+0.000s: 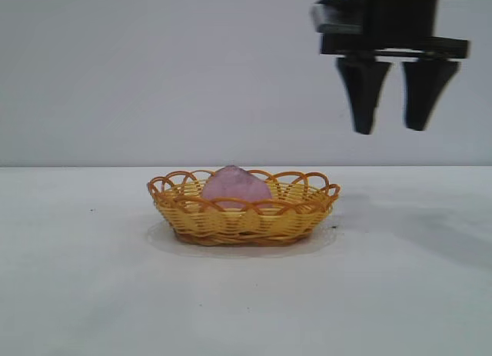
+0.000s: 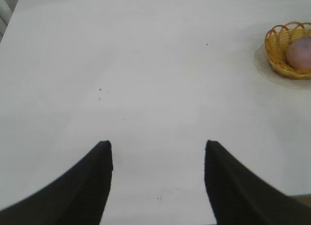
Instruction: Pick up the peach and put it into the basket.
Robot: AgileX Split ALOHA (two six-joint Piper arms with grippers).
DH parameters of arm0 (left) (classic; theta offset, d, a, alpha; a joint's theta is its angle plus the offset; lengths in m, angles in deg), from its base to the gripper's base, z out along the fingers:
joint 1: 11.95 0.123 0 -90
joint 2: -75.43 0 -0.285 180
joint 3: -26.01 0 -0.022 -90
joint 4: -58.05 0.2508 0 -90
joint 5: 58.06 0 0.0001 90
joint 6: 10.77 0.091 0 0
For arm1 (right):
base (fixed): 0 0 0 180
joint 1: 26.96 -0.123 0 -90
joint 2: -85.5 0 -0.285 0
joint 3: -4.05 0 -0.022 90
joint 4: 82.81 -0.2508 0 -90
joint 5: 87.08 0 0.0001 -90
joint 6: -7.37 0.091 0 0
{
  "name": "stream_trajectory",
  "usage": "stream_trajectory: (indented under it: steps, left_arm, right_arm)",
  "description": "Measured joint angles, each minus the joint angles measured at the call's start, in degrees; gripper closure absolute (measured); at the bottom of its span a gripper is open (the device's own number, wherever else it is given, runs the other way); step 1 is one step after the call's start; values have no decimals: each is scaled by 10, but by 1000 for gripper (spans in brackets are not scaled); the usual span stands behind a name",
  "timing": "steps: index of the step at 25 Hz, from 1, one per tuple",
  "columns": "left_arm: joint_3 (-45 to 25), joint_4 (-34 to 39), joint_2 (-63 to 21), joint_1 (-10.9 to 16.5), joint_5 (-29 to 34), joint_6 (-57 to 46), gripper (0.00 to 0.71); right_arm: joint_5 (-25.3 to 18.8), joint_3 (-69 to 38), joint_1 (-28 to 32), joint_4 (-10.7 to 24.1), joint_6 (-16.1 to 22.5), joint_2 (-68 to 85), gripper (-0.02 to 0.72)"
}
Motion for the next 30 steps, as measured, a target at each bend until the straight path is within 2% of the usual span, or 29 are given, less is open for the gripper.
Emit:
stream_trajectory:
  steps: [9, 16, 24, 30]
  left_arm:
    - [0, 0, 0, 0, 0, 0, 344]
    - [0, 0, 0, 0, 0, 0, 344]
    - [0, 0, 0, 0, 0, 0, 344]
    - [0, 0, 0, 0, 0, 0, 344]
  right_arm:
    - [-15, 0, 119, -7, 0, 0, 239]
    - [-59, 0, 126, -14, 1, 5, 239]
    - [-69, 0, 127, -15, 3, 103, 239]
    - [-76, 0, 127, -9, 36, 203, 239]
